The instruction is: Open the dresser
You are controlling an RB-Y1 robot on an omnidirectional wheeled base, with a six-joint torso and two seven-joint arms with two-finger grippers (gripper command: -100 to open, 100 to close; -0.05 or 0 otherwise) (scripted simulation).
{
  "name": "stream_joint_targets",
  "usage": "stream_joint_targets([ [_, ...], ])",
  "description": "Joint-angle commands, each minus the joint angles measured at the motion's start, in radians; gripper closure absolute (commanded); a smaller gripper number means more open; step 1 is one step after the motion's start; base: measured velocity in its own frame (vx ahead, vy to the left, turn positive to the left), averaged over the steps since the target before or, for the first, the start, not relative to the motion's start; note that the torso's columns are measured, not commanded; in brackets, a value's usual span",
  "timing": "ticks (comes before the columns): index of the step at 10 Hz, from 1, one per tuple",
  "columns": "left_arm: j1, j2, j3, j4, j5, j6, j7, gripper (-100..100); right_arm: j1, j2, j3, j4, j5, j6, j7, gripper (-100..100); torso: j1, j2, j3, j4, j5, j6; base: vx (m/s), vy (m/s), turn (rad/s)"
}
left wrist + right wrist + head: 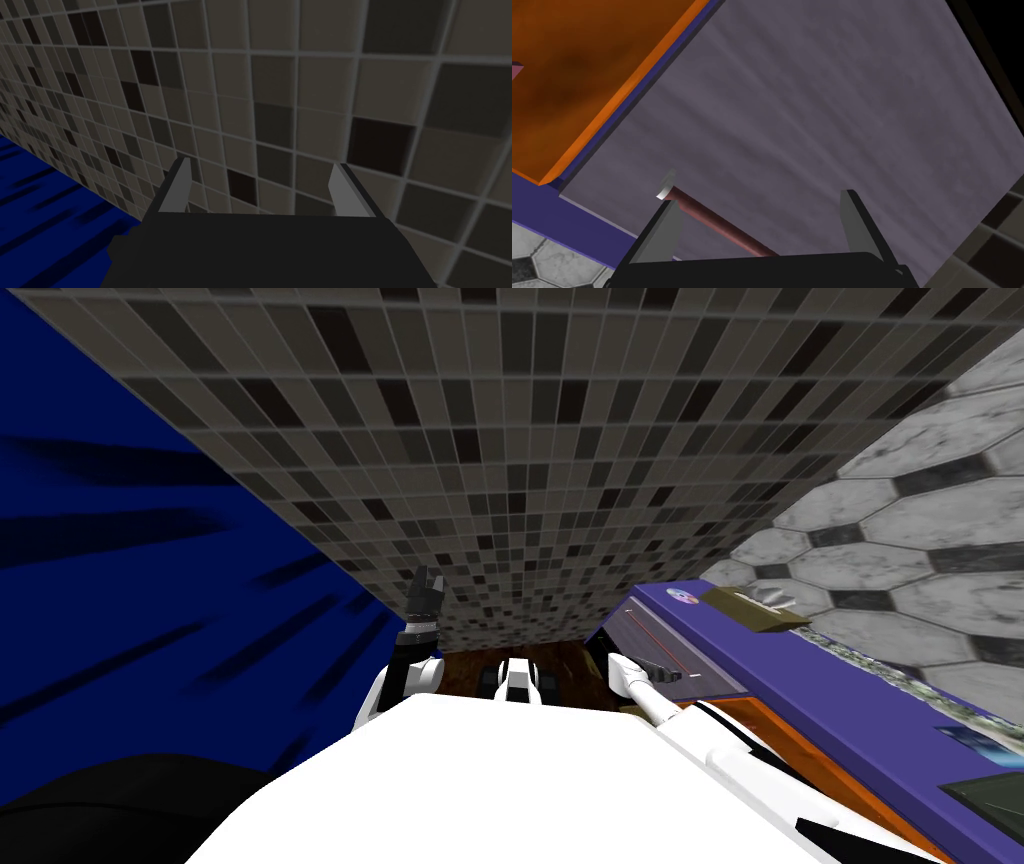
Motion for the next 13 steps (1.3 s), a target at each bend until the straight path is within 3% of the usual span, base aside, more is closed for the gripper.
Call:
stream_joint_targets([
  [1, 0.000, 0.000, 0.000, 0.000, 0.000, 0.000, 0.000, 0, 0.001, -0.018, 0.003, -0.002, 0.010, 0.038, 0.012, -100, -0.001, -0.001, -0.001, 0.000, 0.000, 0.000, 0.045, -0.015, 0.011],
  [2, 0.000, 0.000, 0.000, 0.000, 0.000, 0.000, 0.000, 0, -0.012, -0.029, 0.007, 0.021, 0.022, 0.058, 0.014, -100, 0.000, 0.000, 0.000, 0.000, 0.000, 0.000, 0.048, -0.016, 0.013],
  [6, 0.000, 0.000, 0.000, 0.000, 0.000, 0.000, 0.000, 0, -0.011, -0.023, 0.009, 0.029, 0.025, 0.053, 0.004, -100, -0.005, 0.001, 0.001, 0.000, -0.001, 0.000, 0.028, -0.044, 0.006],
  [7, 0.000, 0.000, 0.000, 0.000, 0.000, 0.000, 0.000, 0, -0.011, -0.023, 0.009, 0.029, 0.025, 0.053, 0.002, 100, -0.001, 0.001, 0.001, 0.000, -0.001, 0.000, 0.002, -0.013, -0.011],
  [8, 0.000, 0.000, 0.000, 0.000, 0.000, 0.000, 0.000, 0, 0.039, -0.041, 0.012, -0.020, 0.020, 0.081, 0.001, 100, 0.001, 0.001, 0.001, 0.000, -0.002, -0.001, 0.033, 0.021, -0.001],
  [9, 0.000, 0.000, 0.000, 0.000, 0.000, 0.000, 0.000, 0, 0.041, -0.041, 0.012, 0.007, 0.020, 0.081, 0.001, 100, -0.006, -0.005, 0.000, -0.003, -0.010, -0.003, 0.039, 0.044, 0.050],
  [10, 0.000, 0.000, 0.000, 0.000, 0.000, 0.000, 0.000, 0, 0.041, -0.041, 0.012, -0.028, 0.020, 0.081, 0.001, 100, -0.009, -0.005, -0.001, -0.002, -0.009, -0.001, 0.023, 0.025, -0.021],
  [11, 0.000, 0.000, 0.000, 0.000, 0.000, 0.000, 0.000, 0, 0.088, -0.057, 0.015, -0.061, 0.015, 0.107, 0.000, 100, -0.010, -0.003, 0.000, -0.001, -0.009, -0.002, 0.048, 0.033, 0.041],
  [12, 0.000, 0.000, 0.000, 0.000, 0.000, 0.000, 0.000, 0, 0.093, -0.057, 0.015, -0.105, 0.015, 0.107, 0.000, 100, -0.008, -0.003, 0.000, -0.002, -0.008, -0.001, 0.045, 0.023, -0.017],
  [13, 0.000, 0.000, 0.000, 0.000, 0.000, 0.000, 0.000, 0, 0.142, -0.073, 0.018, -0.146, 0.009, 0.132, -0.001, 100, -0.008, -0.003, 0.001, -0.001, -0.009, -0.004, 0.052, 0.037, 0.043],
])
